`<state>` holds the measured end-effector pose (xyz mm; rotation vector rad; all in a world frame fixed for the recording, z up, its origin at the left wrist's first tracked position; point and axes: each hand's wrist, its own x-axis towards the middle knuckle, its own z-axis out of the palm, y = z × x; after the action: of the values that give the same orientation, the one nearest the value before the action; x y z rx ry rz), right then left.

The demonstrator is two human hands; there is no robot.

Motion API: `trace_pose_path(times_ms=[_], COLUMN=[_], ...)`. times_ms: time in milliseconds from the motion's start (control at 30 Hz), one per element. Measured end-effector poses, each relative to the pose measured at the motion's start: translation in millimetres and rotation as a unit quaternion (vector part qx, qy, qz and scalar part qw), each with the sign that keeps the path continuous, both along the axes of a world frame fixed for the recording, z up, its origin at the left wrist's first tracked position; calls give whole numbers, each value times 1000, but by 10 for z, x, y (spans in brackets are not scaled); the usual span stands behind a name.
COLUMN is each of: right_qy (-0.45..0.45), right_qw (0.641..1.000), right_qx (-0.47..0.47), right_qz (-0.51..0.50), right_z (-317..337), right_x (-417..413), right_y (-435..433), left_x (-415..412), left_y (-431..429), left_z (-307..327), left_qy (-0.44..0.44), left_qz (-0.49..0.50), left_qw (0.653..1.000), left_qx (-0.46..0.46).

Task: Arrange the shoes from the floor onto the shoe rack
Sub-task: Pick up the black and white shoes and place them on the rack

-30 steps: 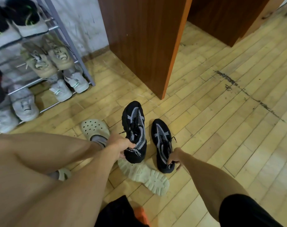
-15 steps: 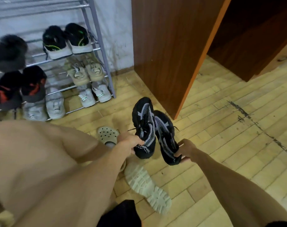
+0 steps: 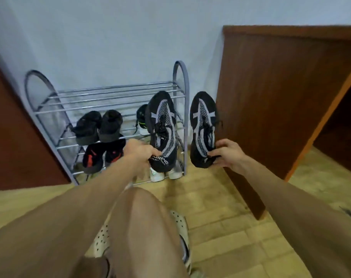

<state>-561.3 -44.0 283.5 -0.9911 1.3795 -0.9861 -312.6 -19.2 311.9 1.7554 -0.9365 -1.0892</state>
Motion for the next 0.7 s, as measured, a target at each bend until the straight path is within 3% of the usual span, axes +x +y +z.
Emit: trace_pose_path(times_ms=[200, 333, 700], right_qy=[20, 52, 113], right_qw=[996, 994, 991], right_qx=[-50, -66, -44], right_qz=[64, 71, 55], right_z=[759, 1073, 1136], right_x=[632, 919, 1155], right_y=[-755, -1310, -2580], left_x=[581, 790, 836], left_y=[-653, -1192, -2398], left_z=[539, 742, 817], left_qy=[9, 30, 79], left_qz=[55, 38, 1], left_qw=[997, 996, 995], left_qx=[-61, -74, -61])
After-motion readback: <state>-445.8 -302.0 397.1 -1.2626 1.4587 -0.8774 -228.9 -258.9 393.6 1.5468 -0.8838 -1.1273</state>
